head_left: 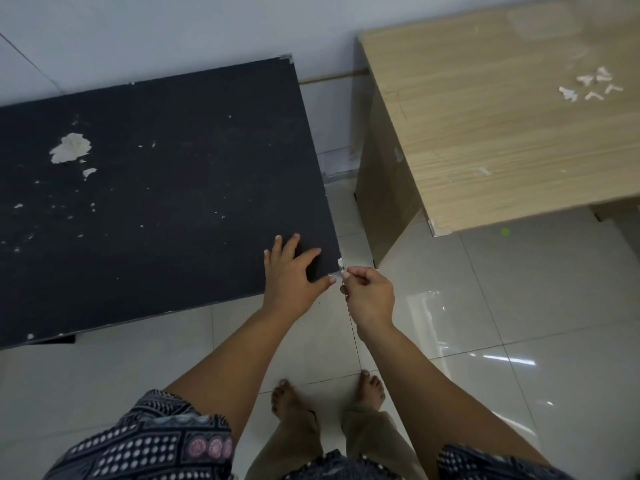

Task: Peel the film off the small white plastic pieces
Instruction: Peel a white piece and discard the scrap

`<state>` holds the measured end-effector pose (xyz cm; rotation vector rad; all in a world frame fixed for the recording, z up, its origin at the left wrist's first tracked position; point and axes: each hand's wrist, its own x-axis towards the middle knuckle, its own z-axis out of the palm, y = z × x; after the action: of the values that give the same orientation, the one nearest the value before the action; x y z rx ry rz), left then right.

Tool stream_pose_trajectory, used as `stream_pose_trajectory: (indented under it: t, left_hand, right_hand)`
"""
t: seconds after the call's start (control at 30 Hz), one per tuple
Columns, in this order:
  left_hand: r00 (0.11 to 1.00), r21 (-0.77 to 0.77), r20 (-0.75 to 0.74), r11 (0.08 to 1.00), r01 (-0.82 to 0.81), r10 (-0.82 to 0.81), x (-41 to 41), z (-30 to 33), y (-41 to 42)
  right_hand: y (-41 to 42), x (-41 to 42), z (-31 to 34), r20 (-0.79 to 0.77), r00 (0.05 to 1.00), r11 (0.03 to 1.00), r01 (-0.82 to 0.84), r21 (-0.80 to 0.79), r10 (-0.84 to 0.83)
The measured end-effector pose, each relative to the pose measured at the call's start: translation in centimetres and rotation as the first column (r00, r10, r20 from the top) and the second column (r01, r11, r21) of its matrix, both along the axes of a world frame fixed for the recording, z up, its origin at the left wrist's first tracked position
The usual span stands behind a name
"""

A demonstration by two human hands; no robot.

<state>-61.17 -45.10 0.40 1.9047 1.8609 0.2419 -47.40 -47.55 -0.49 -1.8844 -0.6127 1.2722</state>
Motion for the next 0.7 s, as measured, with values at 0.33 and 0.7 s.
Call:
stream_pose_trajectory:
  t: [0.33,0.7]
  left_hand:
    - [0.994,0.151,0.049,0.984,0.09,-0.099,0.9,-1.0,-0.5]
    - [0.988,0.229,-0.026,0.962,0.152,-0.15,0.7,-1.1,-0.8]
  right_hand:
    - [-0.5,0.5,-0.2,0.186,0.973,0.984,-0.153,0.088,0.134]
    - [-0.5,0.6,-0.7,0.419,0.872,0.944,-0.317,0.093,0.252]
